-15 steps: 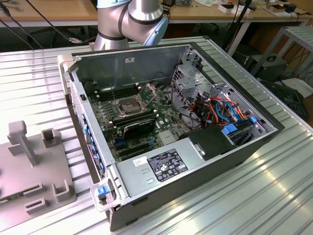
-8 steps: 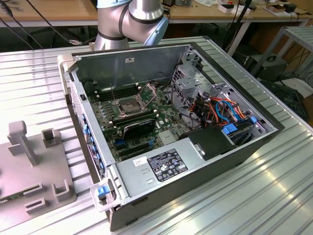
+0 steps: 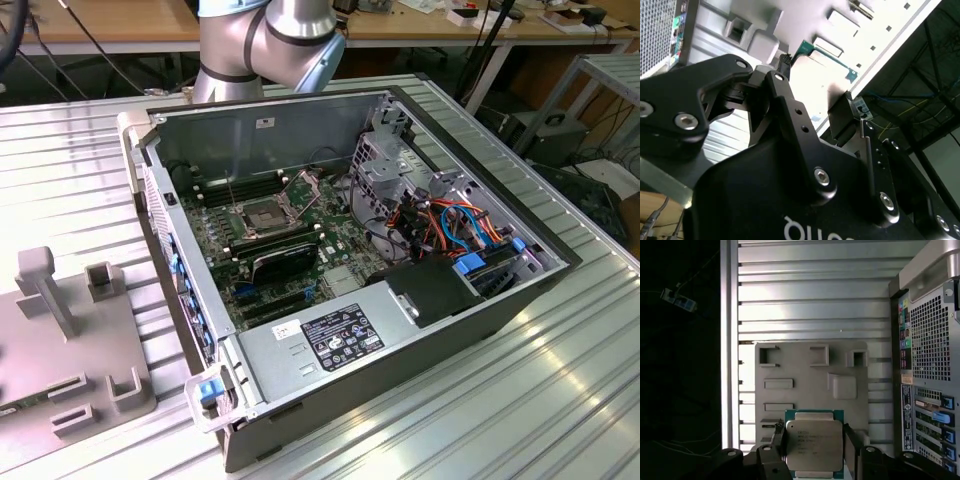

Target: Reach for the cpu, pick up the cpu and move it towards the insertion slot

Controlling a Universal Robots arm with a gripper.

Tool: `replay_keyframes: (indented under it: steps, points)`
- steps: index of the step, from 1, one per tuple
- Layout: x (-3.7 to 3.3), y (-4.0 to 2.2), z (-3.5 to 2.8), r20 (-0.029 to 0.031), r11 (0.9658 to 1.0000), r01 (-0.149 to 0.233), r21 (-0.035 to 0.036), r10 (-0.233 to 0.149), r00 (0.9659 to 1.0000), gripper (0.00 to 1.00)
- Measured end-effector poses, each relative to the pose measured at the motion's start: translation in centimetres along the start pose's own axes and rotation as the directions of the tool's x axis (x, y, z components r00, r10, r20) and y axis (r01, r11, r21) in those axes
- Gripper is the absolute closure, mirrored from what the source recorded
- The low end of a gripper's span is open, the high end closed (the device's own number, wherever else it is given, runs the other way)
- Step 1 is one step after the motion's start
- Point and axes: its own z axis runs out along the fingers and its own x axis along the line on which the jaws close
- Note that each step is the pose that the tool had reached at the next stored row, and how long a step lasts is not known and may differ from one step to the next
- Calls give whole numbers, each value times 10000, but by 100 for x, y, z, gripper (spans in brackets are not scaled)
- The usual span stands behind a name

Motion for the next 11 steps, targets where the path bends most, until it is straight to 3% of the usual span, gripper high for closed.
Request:
replay_keyframes:
  steps: [8, 11]
  points:
    - [-254, 4, -9, 0, 10000, 0, 0, 0, 10000, 45]
    - [-314, 5, -11, -1, 10000, 0, 0, 0, 10000, 45]
